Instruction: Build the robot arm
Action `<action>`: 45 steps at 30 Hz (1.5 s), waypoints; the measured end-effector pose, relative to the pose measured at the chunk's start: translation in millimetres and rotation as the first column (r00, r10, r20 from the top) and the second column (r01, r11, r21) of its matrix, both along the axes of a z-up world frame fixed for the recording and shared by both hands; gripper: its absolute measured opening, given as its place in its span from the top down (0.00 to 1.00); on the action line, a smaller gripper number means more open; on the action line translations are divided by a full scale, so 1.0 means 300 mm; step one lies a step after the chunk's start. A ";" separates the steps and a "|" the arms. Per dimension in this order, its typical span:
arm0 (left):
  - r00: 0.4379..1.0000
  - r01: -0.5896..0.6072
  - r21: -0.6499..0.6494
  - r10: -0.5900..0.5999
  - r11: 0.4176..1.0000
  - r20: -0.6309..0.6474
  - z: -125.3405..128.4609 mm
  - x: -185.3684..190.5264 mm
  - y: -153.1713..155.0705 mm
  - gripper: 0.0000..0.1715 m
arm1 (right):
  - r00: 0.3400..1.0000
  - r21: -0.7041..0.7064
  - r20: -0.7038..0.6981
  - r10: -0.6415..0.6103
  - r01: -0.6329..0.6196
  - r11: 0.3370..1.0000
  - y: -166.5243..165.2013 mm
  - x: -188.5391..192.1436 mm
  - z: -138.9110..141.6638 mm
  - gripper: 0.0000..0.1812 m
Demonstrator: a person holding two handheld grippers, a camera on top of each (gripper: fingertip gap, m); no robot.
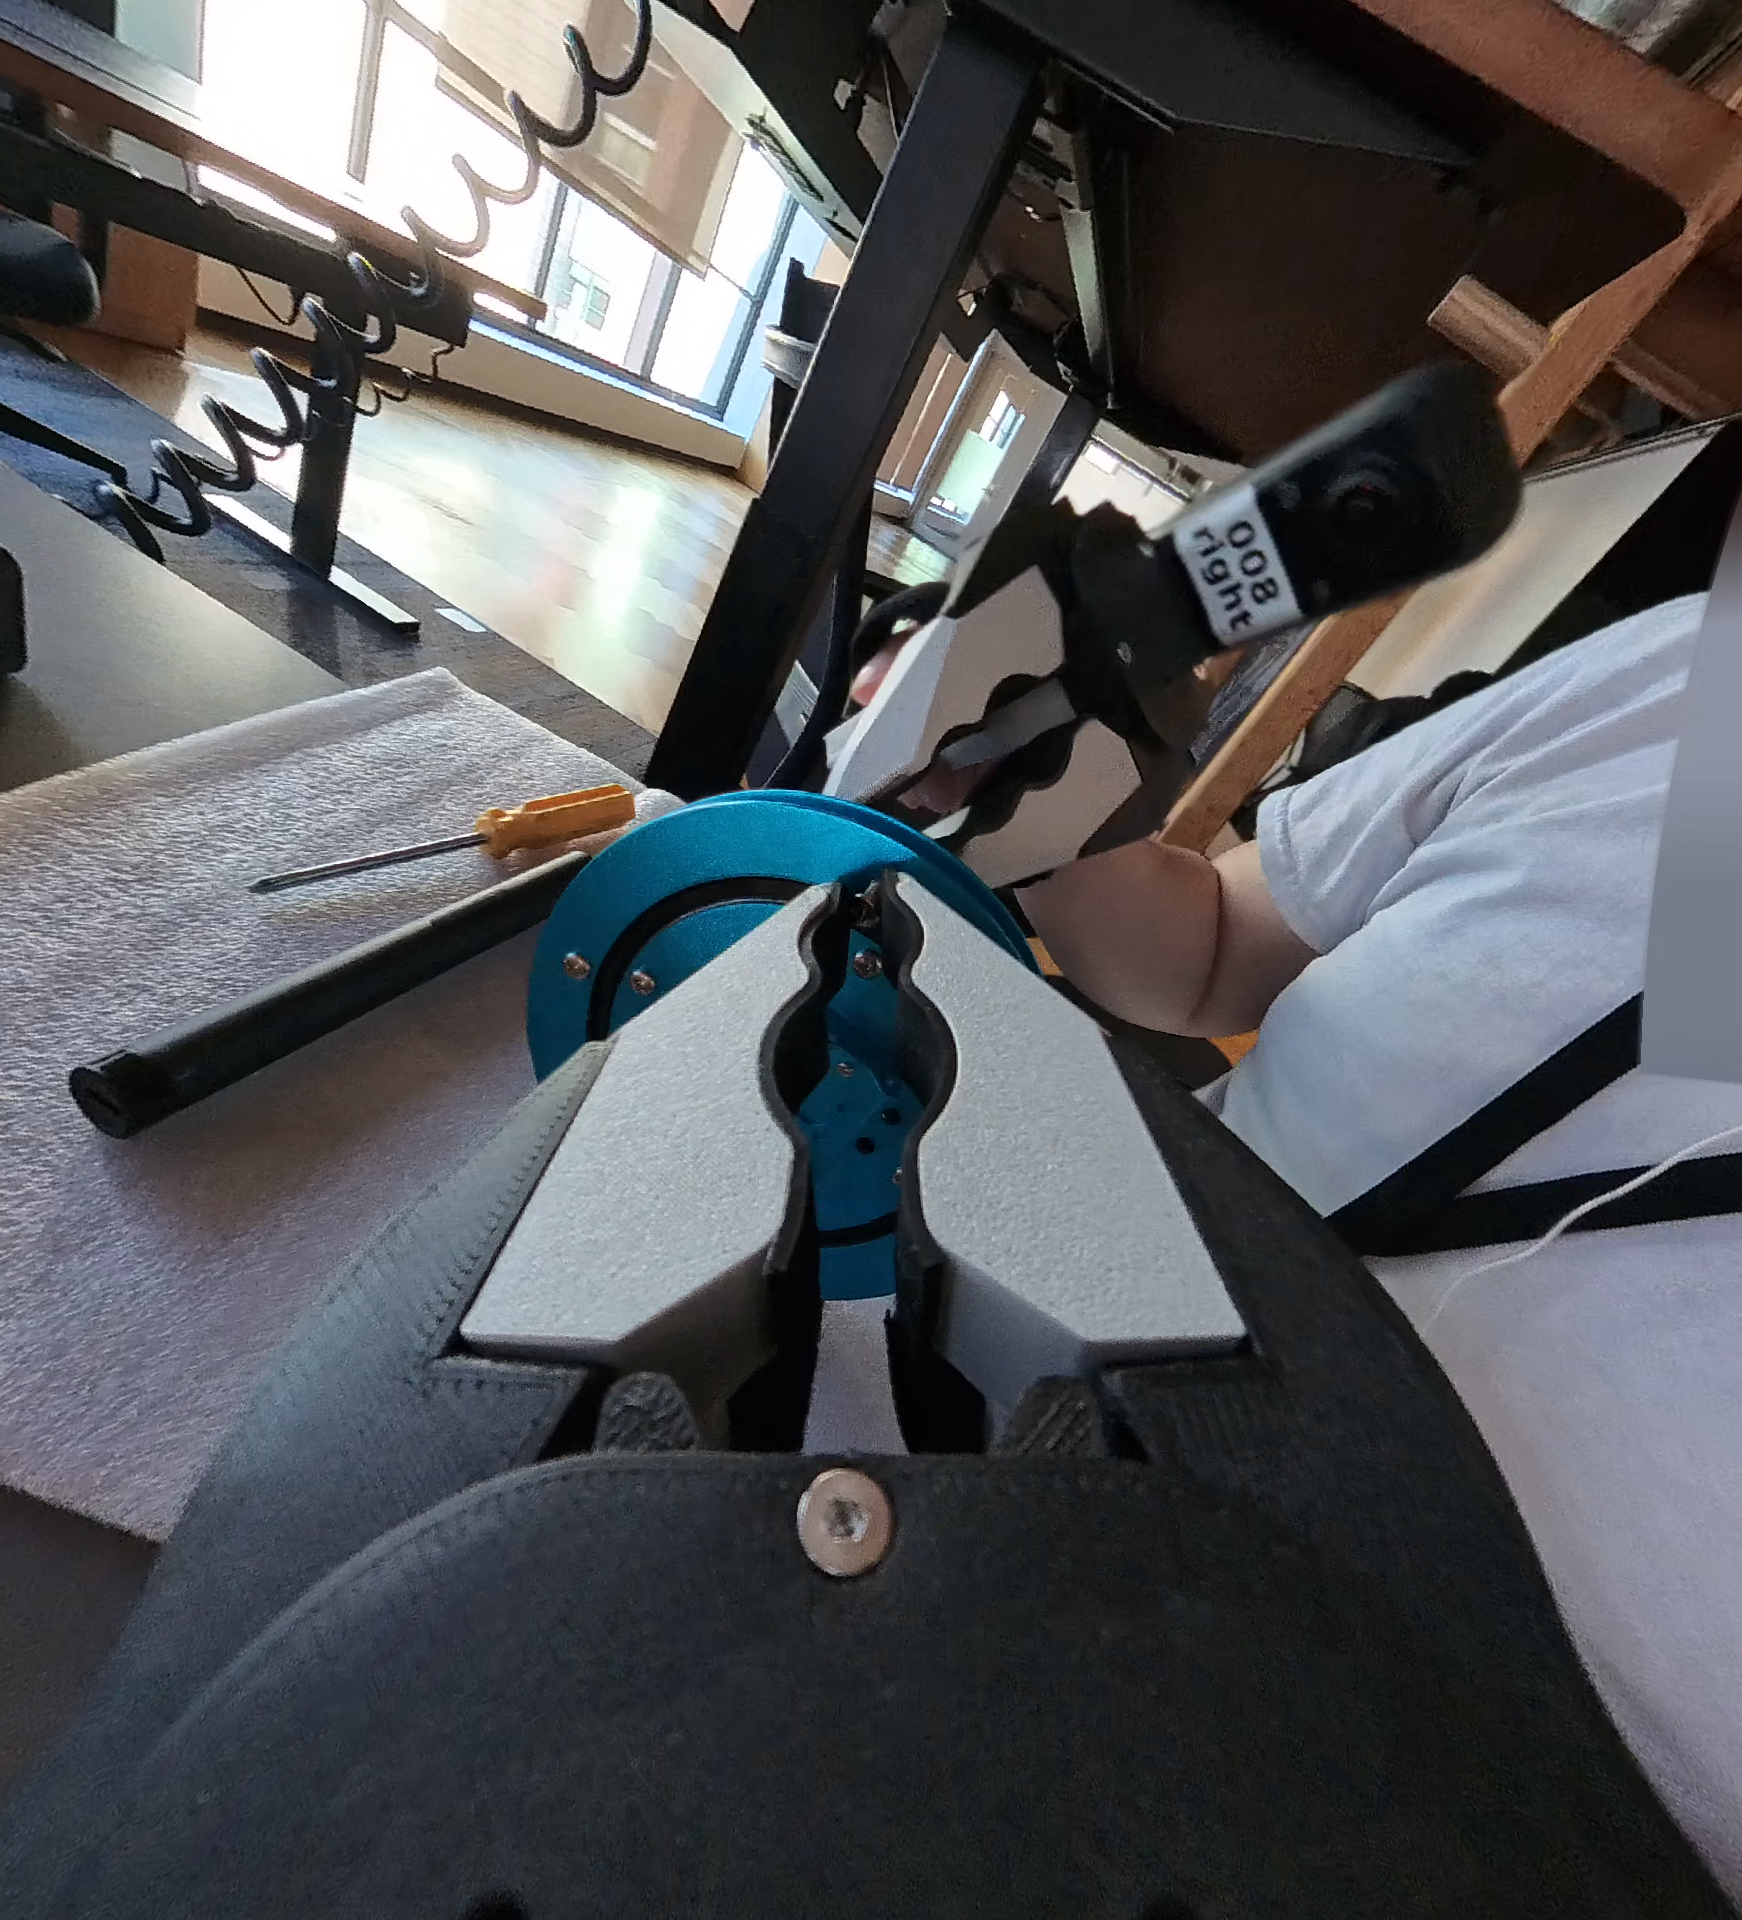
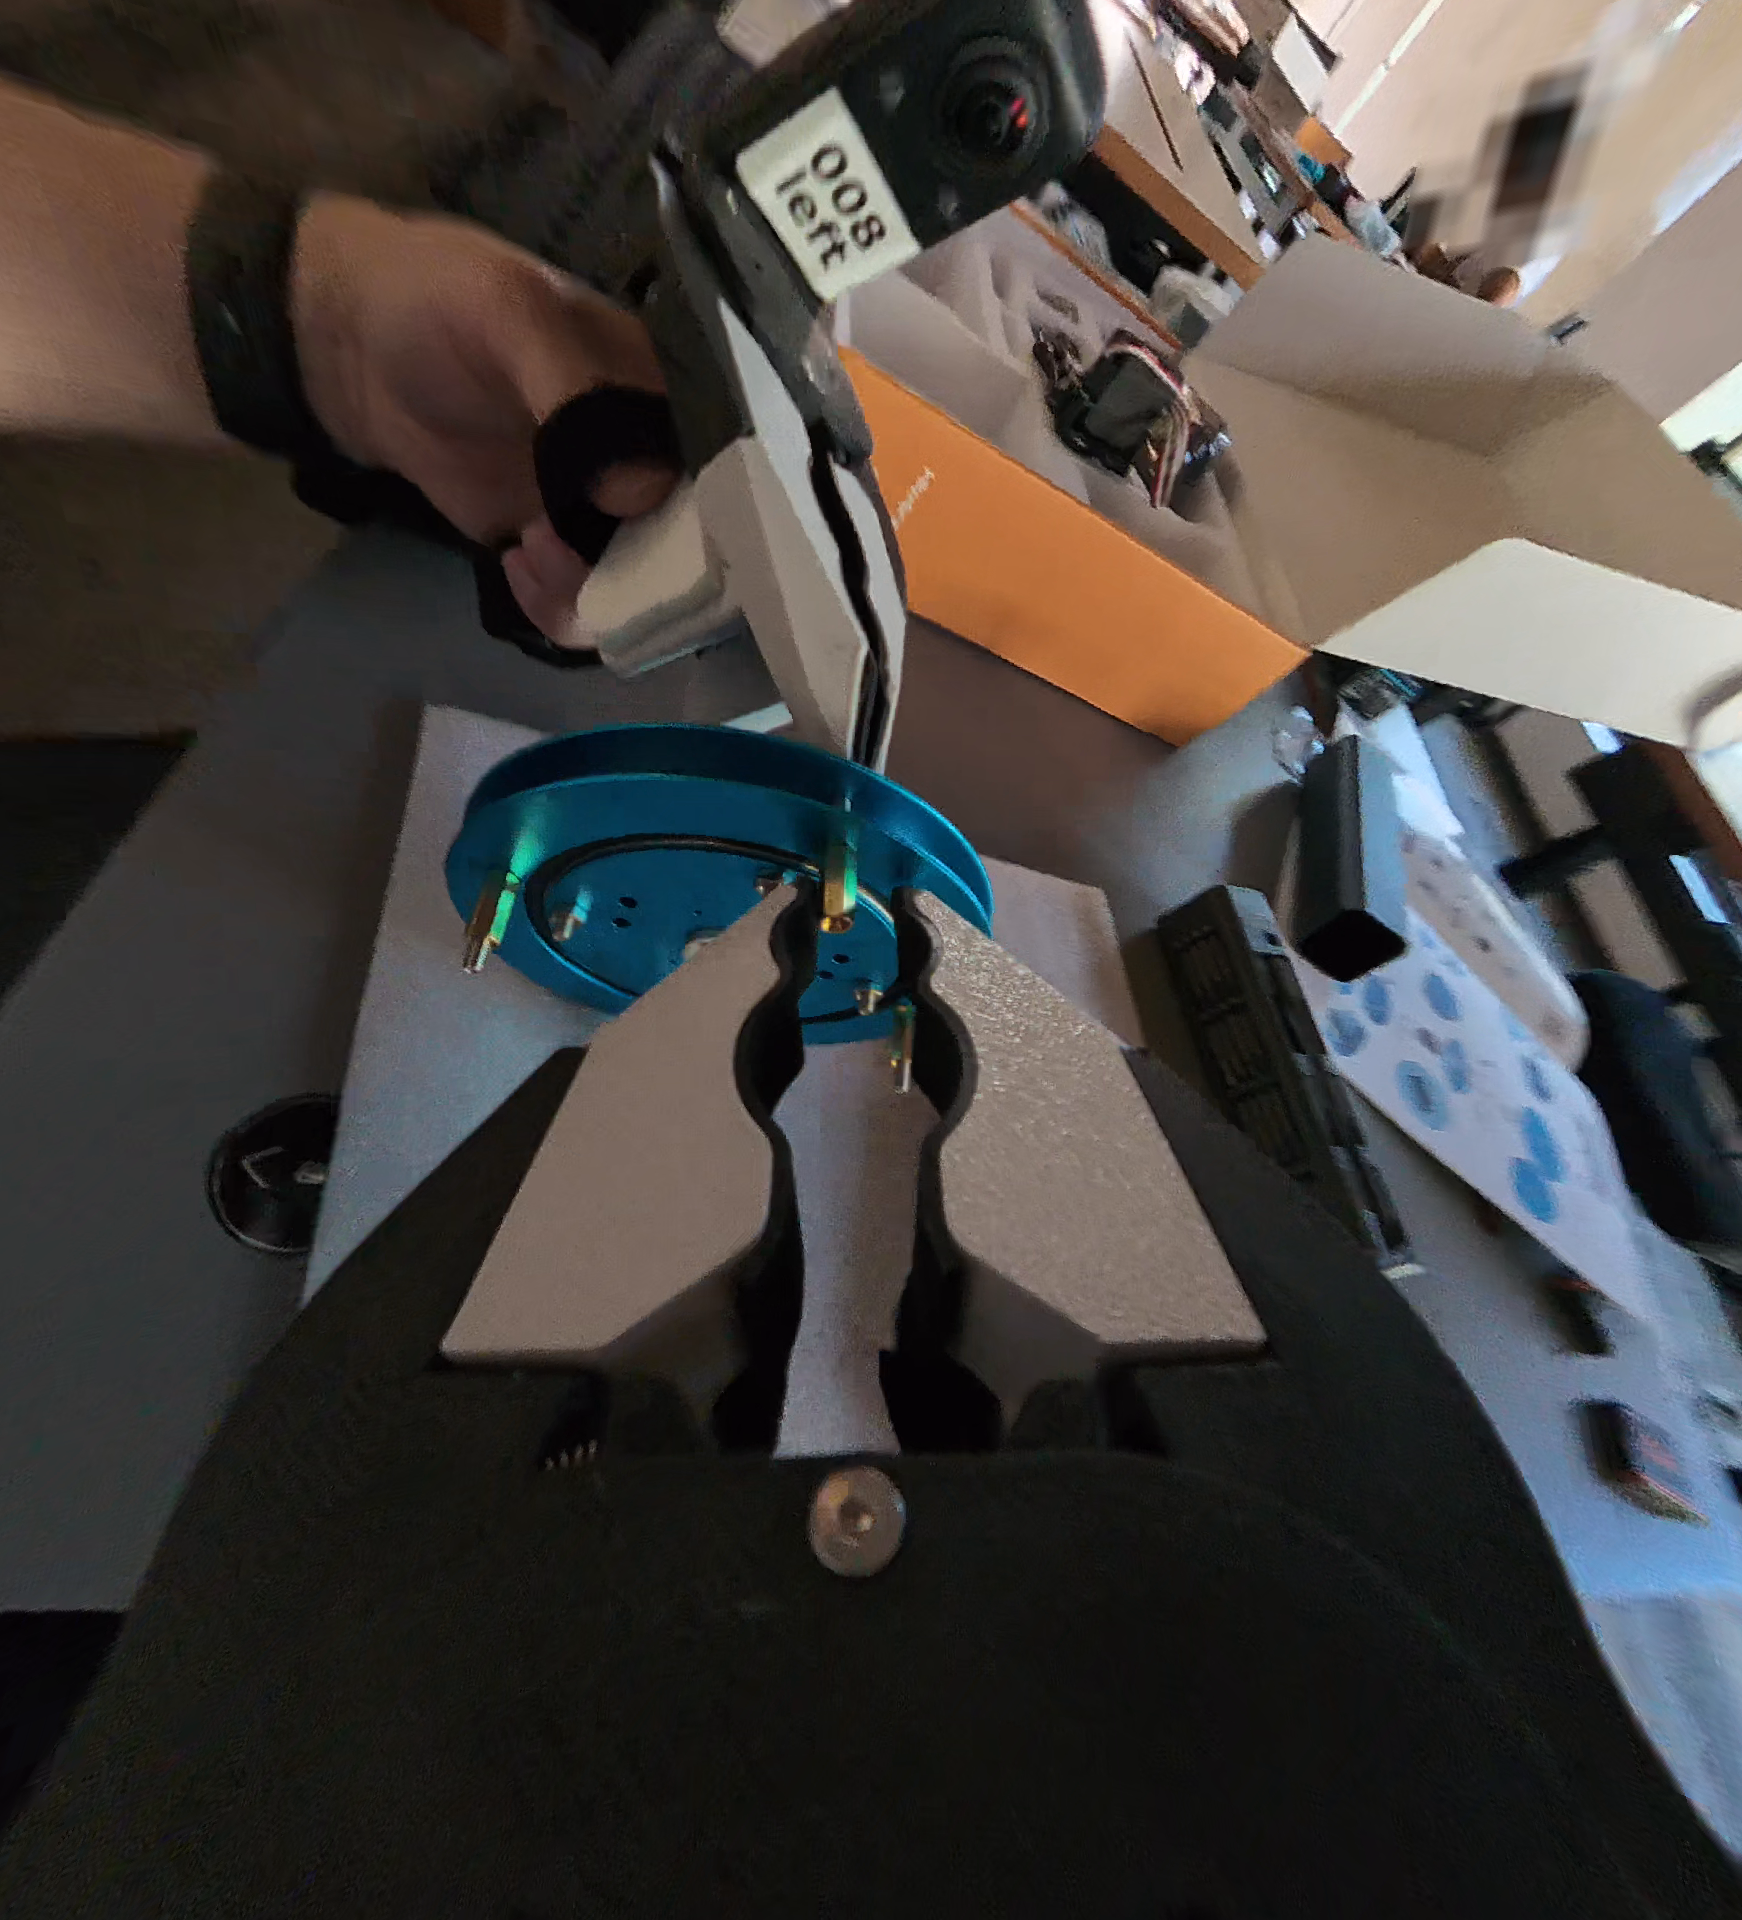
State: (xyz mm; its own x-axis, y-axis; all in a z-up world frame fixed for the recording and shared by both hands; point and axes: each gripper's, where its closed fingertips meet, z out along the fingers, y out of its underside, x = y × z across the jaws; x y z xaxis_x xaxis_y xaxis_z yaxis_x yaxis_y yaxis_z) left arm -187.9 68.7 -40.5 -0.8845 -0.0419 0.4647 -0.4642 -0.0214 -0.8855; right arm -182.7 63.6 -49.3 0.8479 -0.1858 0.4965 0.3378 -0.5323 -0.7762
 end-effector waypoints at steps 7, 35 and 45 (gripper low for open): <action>0.999 0.032 0.094 -0.032 0.995 0.005 0.000 -0.037 -0.024 0.98 | 0.977 -0.201 0.191 -0.098 0.136 0.970 -0.011 -0.032 -0.009 0.97; 0.941 -0.337 0.108 0.330 0.935 0.073 0.004 -0.038 0.169 0.93 | 0.957 -0.321 -0.086 0.278 -0.291 0.901 0.161 -0.048 -0.012 0.98; 0.896 -0.347 0.177 0.270 0.921 0.353 -0.047 -0.106 0.194 0.87 | 0.969 -0.275 -0.068 0.236 -0.245 0.930 0.160 -0.085 -0.015 0.98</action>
State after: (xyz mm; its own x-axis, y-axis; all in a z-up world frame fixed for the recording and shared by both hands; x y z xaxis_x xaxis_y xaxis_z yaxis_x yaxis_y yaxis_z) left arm -219.6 127.0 -54.7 -0.9067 -0.4080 0.1072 -0.1629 0.1042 -0.9811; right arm -208.1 111.6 -53.7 0.8669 0.1676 0.4696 0.4592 -0.6351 -0.6211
